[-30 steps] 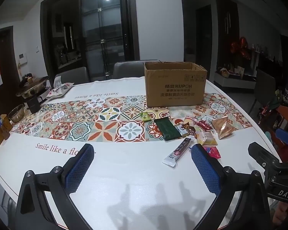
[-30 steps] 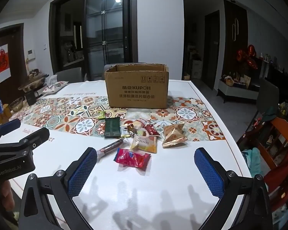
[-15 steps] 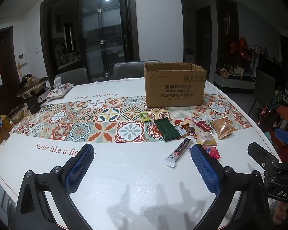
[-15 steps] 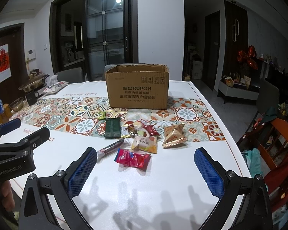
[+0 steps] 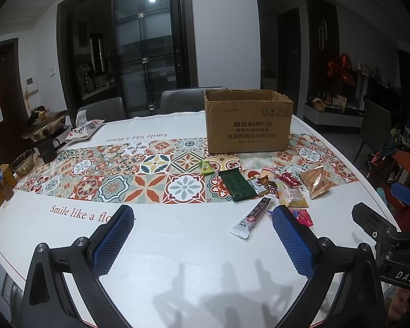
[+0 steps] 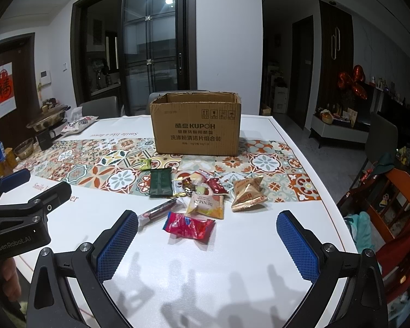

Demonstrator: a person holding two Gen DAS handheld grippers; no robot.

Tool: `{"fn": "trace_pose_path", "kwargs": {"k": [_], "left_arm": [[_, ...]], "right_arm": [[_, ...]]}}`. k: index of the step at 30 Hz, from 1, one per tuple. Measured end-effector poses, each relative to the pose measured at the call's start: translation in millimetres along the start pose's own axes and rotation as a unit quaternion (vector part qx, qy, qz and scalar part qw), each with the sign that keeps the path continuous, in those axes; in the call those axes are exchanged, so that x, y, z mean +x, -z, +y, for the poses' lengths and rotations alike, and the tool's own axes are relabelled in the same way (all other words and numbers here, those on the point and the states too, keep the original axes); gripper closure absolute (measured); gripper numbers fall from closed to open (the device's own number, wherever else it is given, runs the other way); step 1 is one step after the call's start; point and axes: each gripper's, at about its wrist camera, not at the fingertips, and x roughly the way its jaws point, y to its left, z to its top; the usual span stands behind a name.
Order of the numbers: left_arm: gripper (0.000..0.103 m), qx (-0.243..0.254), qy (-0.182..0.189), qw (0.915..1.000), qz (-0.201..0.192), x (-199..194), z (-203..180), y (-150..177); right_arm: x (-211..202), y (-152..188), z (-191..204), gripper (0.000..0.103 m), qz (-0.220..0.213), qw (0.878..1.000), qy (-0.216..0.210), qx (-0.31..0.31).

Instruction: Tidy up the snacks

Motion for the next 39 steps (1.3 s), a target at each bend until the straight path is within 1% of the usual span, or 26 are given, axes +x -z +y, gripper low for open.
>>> {"fn": "trace_pose_path", "kwargs": {"k": [29, 34, 39], "left_arm": [[0.0, 0.0, 0.0, 1.0, -0.001, -0.6, -0.1, 0.8], [0.0, -0.001, 0.0, 1.0, 0.004, -0.1, -1.5, -0.7], [0.0, 0.0, 0.003, 0.9999, 0.01, 5.0, -2.0, -1.3]], "right_arm": [[1.4, 1.9, -4.1, 0.001, -0.001, 1.0, 0.0, 0.0], [4.4, -2.7, 6.9, 0.001, 0.004, 1.0, -0.003, -0.001], [6.1, 3.4, 0.9, 0.001, 0.012, 1.0, -0.012, -0.002]]}}
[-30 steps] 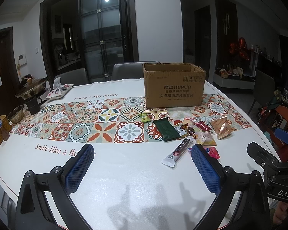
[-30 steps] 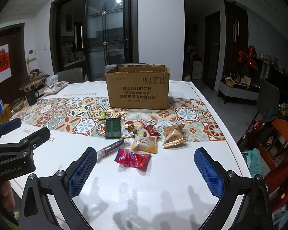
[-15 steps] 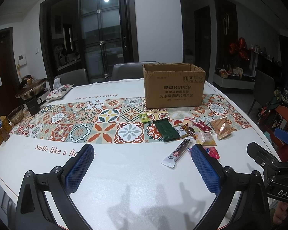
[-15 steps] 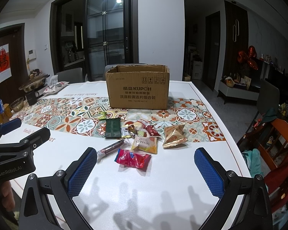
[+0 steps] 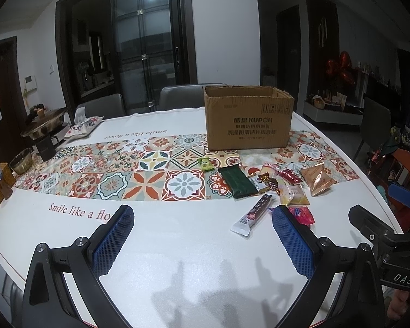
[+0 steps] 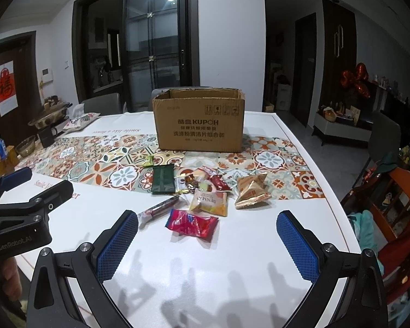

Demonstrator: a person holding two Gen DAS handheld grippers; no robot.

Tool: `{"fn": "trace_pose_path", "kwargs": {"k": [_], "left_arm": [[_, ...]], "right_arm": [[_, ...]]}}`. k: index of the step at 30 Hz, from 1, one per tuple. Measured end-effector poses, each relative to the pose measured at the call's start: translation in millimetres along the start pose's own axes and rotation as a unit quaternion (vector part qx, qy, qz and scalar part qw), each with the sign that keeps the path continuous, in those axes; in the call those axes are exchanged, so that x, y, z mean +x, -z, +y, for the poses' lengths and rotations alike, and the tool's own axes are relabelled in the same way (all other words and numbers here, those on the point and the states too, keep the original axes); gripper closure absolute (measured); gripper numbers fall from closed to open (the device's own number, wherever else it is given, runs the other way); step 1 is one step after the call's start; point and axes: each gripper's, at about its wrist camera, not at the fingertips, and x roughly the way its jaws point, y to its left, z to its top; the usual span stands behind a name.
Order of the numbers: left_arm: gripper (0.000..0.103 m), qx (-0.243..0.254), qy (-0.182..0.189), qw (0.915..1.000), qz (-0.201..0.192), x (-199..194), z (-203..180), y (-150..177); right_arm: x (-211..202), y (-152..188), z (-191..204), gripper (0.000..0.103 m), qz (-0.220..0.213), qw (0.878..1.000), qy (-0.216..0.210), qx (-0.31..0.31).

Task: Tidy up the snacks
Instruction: 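Grasp the white-black stick snack with left tool while right tool grasps pink candy pack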

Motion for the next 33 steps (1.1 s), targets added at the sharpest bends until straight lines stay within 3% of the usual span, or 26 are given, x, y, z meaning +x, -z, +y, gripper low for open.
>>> {"fn": "trace_pose_path", "kwargs": {"k": [8, 16, 33], "left_arm": [[0.001, 0.0, 0.016, 0.9995, 0.029, 23.6, 2.1, 4.4], [0.012, 0.032, 0.052, 0.9966, 0.055, 55.9, -9.2, 7.0], [0.035, 0.091, 0.122, 0.9806, 0.123, 136.6, -38.2, 17.7]], "right_arm": [[22.6, 3.8, 1.4, 0.001, 0.022, 1.0, -0.016, -0.002], [59.4, 5.9, -2.9, 0.005, 0.053, 0.998, -0.041, 0.008], [137.2, 19.7, -15.0, 0.03, 0.142, 0.986, -0.083, 0.031]]}}
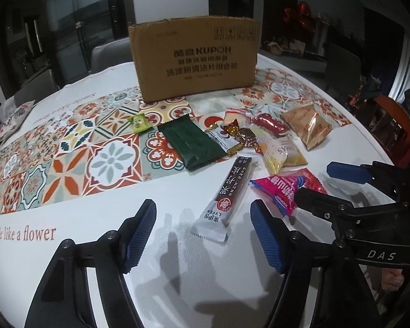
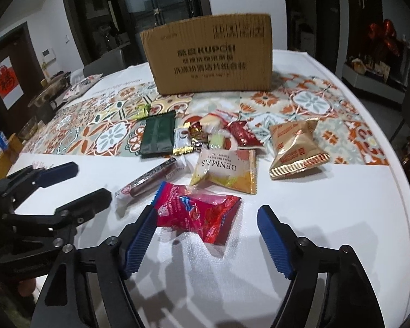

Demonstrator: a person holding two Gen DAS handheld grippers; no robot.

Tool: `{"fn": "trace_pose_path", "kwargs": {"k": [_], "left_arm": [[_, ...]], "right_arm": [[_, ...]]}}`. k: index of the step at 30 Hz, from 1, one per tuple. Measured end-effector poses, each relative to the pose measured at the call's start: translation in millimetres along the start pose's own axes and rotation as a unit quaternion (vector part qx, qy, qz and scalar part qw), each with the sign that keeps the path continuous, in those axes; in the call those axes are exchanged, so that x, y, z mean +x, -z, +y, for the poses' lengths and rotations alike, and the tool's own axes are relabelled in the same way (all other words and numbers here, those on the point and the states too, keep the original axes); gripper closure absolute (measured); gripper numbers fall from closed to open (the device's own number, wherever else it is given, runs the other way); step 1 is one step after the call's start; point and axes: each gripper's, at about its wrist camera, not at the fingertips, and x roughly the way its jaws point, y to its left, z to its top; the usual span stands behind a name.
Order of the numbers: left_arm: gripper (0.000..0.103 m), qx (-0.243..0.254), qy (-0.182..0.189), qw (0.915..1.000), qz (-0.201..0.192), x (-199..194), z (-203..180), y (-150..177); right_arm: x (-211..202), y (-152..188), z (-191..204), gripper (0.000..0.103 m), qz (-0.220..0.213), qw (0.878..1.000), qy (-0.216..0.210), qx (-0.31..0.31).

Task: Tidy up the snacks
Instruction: 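Grasp the white-black stick snack with left tool while right tool grasps pink candy pack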

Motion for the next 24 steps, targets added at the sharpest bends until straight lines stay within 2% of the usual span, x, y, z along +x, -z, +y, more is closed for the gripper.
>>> {"fn": "trace_pose_path", "kwargs": {"k": [7, 10, 13, 15, 18, 24], "left_arm": [[0.041, -0.003, 0.025, 0.9995, 0.016, 18.4, 2.9, -2.3], [0.045, -0.01, 0.039, 0.9989, 0.022, 23.9, 3.3, -3.8], [0.05, -0.017, 0.048, 0.9983, 0.027, 27.7, 2.8, -6.1], [0.063, -0.022, 0.059, 0.9975, 0.033, 30.9, 1.7, -7.0], [0.076, -0.032, 0.072, 0.9957, 0.05, 38.8, 2.0, -6.0], [0.084, -0.038, 0.078, 0.9951, 0.047, 36.7, 1.4, -2.2]], "right_arm": [[16.9, -3.1, -4.5, 0.039, 0.015, 1.0, -0.022, -0.002], [21.0, -4.1, -5.1, 0.048, 0.021, 0.999, -0.033, 0.001], [21.6, -4.2, -4.1, 0.05, 0.019, 0.999, -0.032, -0.001], [21.5, -4.4, -3.2, 0.051, 0.019, 0.999, -0.034, -0.004], [19.9, -3.7, 0.2, 0.053, 0.014, 0.999, -0.031, -0.012], [16.0, -3.3, 4.5, 0.061, 0.009, 0.999, -0.042, -0.02]]}}
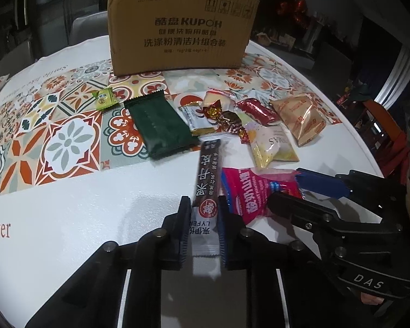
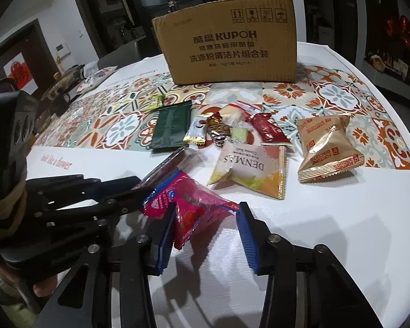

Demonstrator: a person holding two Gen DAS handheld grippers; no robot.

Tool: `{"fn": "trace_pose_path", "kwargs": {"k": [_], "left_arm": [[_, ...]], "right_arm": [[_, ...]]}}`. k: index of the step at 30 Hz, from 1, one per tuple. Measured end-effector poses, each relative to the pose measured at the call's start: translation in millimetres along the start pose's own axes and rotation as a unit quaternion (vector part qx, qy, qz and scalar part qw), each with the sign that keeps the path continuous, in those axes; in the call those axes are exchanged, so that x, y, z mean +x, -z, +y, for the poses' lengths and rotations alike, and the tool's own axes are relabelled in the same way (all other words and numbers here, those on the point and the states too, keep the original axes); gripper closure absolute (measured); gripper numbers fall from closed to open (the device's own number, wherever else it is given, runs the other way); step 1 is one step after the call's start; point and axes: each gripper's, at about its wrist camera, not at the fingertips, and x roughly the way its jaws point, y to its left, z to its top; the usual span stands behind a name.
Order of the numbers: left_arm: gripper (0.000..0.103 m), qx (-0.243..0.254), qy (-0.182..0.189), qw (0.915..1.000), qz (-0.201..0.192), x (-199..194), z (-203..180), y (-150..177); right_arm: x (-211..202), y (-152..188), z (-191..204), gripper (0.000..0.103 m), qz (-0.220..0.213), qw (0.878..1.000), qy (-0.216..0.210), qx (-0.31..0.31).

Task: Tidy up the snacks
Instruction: 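Grasp the white-black stick snack with left tool while right tool grasps pink candy pack, then carry both snacks over the cardboard box and open both tools to drop them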

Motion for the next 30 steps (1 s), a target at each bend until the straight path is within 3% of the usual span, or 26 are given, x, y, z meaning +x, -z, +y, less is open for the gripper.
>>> {"fn": "trace_pose_path", "kwargs": {"k": [1, 3, 17, 30], "left_arm": [[0.084, -0.005, 0.0, 1.0, -0.003, -2.3, 0.4, 1.4], [0.084, -0.008, 0.002, 0.9999, -0.007, -6.6, 0.5, 2.9], [0.085, -0.009, -0.011, 0.9979, -0.063, -52.8, -9.8, -7.5], [0.085, 0.003, -0.041, 0.9905, -0.131, -85.3, -9.2, -63.3]], "right_arm": [[-1.8, 0.0, 1.4, 0.062, -0.003, 1.0, 0.001, -0.002], [-4.0, 0.0, 3.1, 0.083, -0.003, 1.0, -0.005, -0.005], [-38.2, -6.2, 11.0, 0.083, -0.048, 0.999, -0.003, -0.01], [-67.8, -60.0, 11.2, 0.083, -0.118, 0.993, 0.015, -0.027]]}}
